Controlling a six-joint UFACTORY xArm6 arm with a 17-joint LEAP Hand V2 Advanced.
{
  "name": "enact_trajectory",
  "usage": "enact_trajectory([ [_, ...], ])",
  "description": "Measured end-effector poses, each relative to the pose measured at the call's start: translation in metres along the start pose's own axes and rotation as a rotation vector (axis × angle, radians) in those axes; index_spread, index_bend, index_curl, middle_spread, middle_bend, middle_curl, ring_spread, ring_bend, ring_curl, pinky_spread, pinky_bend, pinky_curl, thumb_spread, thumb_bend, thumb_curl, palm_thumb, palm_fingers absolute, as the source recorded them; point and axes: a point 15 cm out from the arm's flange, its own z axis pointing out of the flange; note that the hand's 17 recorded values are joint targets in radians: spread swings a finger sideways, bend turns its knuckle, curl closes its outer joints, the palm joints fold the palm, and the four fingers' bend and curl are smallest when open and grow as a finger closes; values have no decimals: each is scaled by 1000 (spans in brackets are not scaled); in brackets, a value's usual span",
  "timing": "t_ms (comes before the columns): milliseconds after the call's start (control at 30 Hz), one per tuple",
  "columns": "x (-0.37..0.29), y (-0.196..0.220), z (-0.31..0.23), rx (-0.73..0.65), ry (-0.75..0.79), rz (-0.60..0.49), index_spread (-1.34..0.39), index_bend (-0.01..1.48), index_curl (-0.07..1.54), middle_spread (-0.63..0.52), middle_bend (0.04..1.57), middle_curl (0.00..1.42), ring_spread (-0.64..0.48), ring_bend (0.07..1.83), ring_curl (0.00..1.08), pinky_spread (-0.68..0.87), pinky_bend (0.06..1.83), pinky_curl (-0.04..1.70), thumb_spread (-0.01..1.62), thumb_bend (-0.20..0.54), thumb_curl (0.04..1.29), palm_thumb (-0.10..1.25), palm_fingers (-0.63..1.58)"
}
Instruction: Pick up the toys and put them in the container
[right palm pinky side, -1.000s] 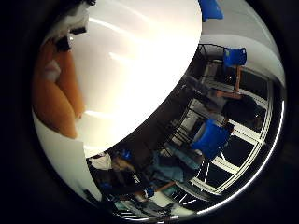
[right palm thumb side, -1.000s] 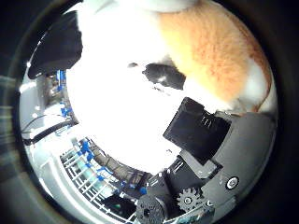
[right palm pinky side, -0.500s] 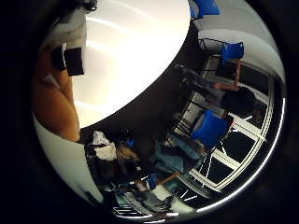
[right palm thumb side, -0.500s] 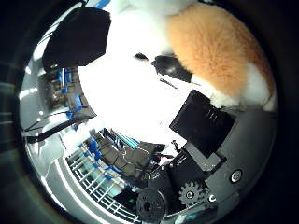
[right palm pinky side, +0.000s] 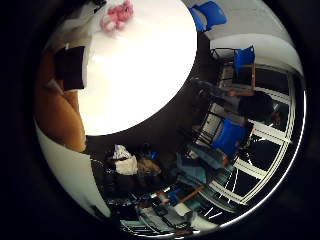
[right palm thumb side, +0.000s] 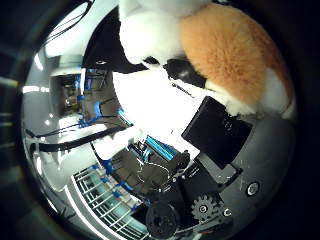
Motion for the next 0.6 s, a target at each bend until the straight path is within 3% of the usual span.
enact_trajectory([
  [600,-151,-138,-130,332,13,-1,-198,1144,796,-109,1401,718,-267,1257,887,-220,1136,1142,1247,-8,530,949,1111],
])
